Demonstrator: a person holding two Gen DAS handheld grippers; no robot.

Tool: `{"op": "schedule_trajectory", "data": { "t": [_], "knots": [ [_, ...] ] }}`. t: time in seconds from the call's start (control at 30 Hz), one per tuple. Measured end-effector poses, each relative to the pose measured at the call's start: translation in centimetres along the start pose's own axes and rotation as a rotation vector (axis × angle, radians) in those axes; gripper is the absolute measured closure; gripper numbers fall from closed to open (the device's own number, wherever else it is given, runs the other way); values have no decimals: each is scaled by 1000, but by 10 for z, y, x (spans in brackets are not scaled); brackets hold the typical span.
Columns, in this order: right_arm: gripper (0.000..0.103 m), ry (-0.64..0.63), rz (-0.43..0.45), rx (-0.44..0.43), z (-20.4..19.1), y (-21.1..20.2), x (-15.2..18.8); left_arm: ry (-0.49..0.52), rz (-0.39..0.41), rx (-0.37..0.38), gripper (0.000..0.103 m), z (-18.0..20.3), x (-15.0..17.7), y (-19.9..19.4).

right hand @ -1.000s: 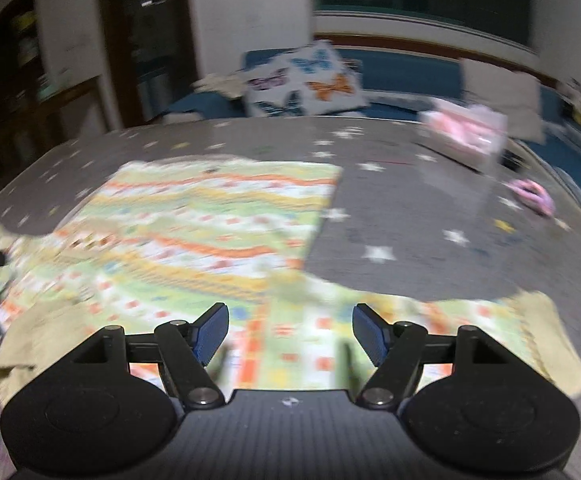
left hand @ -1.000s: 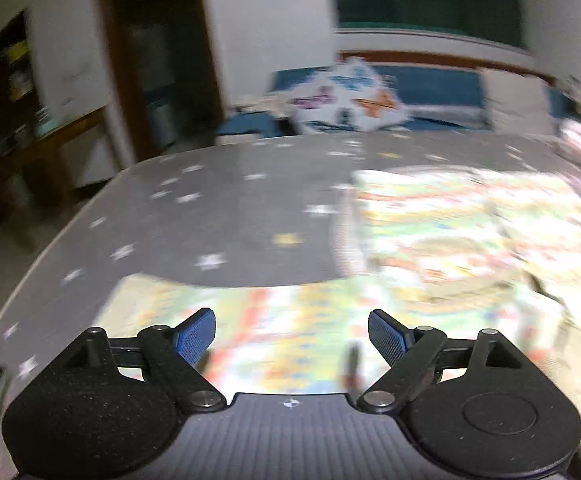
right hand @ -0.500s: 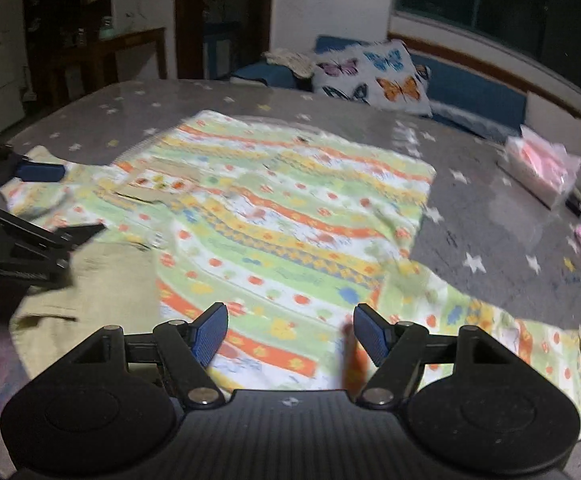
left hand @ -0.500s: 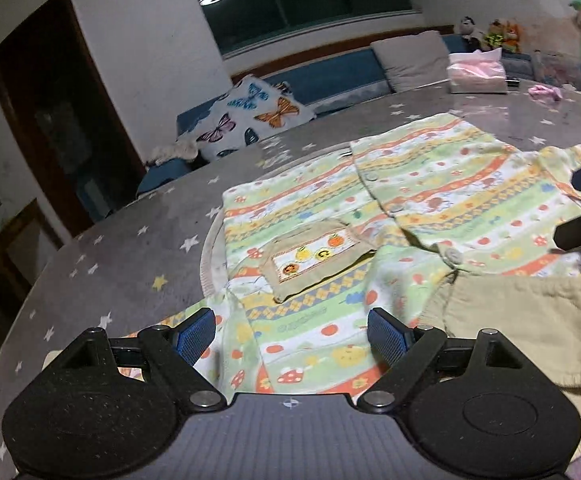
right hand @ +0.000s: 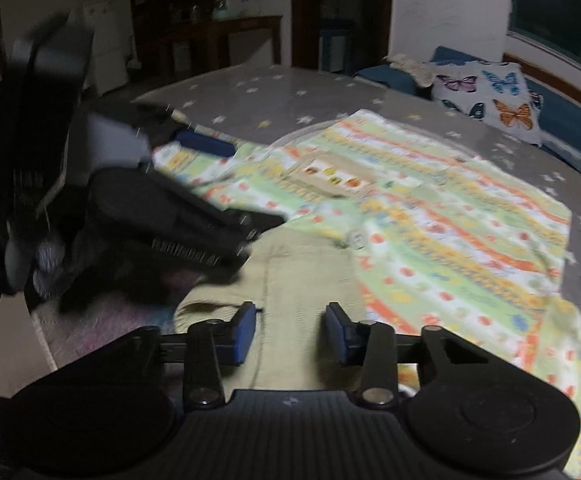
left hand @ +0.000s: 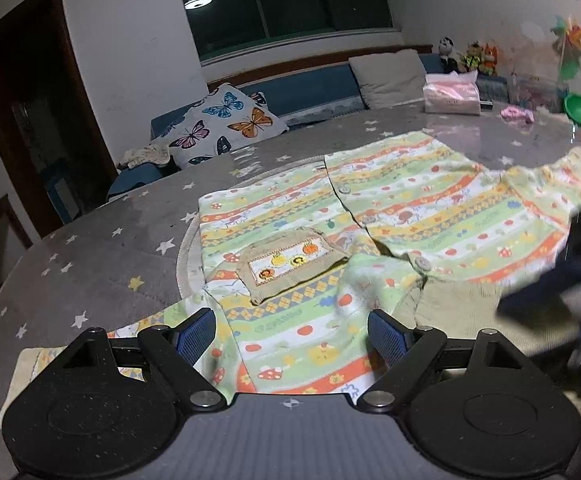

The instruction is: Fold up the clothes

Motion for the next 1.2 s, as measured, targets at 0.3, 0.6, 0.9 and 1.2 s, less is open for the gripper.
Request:
{"op": "schedule_trajectory", "data": {
  "t": [0.3, 0.6, 0.9, 1.2],
  "knots": [
    [99, 87, 70, 37, 17, -26, -5, -30, -10, -16, 18, -10, -6, 9],
    [99, 275, 192, 3, 48, -65, -17, 33, -36, 58, 17, 15, 4, 12],
    [98, 220, 142, -25, 29, -46, -14, 81, -18, 91, 17, 23, 8, 2],
    [84, 171, 135, -68, 19, -39, -17, 22, -17, 149, 17, 2, 14, -23]
  ]
}}
Point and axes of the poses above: each gripper's, at about its wrist camera, not at the fingertips, and y roughly the way its jaws point, z to its right, x to its underside, the point moved 9 cm from there along y, roughly the way its jaws point, and after that the axes turned 15 degrees about -y, right-handed, at the moved point
